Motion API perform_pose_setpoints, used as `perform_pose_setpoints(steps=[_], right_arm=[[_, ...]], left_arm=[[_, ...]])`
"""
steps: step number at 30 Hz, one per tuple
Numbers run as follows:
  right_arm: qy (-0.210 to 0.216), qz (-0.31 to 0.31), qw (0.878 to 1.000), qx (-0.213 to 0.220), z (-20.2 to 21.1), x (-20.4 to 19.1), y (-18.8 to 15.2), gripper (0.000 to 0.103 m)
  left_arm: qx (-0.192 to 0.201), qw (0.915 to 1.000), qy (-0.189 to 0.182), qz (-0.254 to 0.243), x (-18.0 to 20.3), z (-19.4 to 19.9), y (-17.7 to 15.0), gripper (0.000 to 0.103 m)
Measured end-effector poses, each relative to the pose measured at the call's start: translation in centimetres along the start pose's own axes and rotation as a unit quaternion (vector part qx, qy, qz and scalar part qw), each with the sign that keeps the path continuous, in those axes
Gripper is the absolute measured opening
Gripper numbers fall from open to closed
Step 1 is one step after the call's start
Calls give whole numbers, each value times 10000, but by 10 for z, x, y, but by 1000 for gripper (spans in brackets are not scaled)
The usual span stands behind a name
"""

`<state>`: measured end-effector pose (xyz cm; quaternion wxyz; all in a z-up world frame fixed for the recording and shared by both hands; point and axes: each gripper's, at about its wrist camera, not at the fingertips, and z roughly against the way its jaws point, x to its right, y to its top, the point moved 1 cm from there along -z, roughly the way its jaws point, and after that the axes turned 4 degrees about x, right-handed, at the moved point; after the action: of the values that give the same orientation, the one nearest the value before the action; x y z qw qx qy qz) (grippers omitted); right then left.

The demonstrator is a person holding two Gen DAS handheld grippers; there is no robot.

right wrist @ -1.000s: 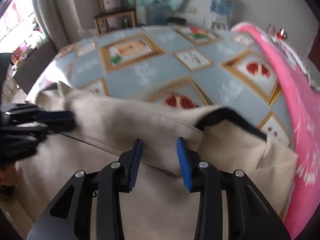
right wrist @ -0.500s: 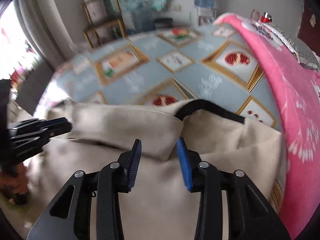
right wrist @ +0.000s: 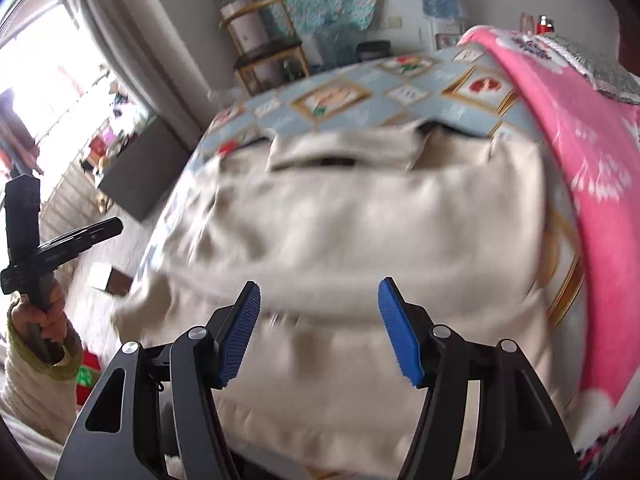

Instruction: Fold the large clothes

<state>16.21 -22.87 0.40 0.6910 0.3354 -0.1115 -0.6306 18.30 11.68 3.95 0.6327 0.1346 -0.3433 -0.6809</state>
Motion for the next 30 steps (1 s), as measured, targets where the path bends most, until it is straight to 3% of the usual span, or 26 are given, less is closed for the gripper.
perform_pose_setpoints(steps=[7, 11, 17, 20, 23, 27, 28, 30], right_arm=[[276, 333, 9981, -447, -22, -39, -49, 60], [149, 550, 9965, -604, -34, -51, -64, 60], [92, 449, 9961, -755, -52, -51, -78, 60], [97, 362, 9968, -707, -48, -52, -78, 60], [489, 167, 9968, -612, -40, -57, -73, 60], [998, 40, 9931, -614, -43, -72, -65, 60], [1149, -38, 9912, -649, -46, -75, -64, 60], [1620, -358, 9831, -773, -54, -80, -62, 60]], left_arm=[[-239, 9989, 212, 356, -18, 3, -76, 25], [-188, 9981, 76, 585, -26, -1, -86, 25], [-608, 9952, 151, 751, -35, -19, -90, 25], [-700, 9939, 110, 841, -40, -19, -93, 34], [-796, 9926, -79, 909, -42, -20, -95, 39], [-745, 9938, -37, 829, -40, -21, -96, 38], [-713, 9941, -30, 818, -40, -20, -96, 37], [-624, 9951, -68, 762, -37, -17, -96, 24]])
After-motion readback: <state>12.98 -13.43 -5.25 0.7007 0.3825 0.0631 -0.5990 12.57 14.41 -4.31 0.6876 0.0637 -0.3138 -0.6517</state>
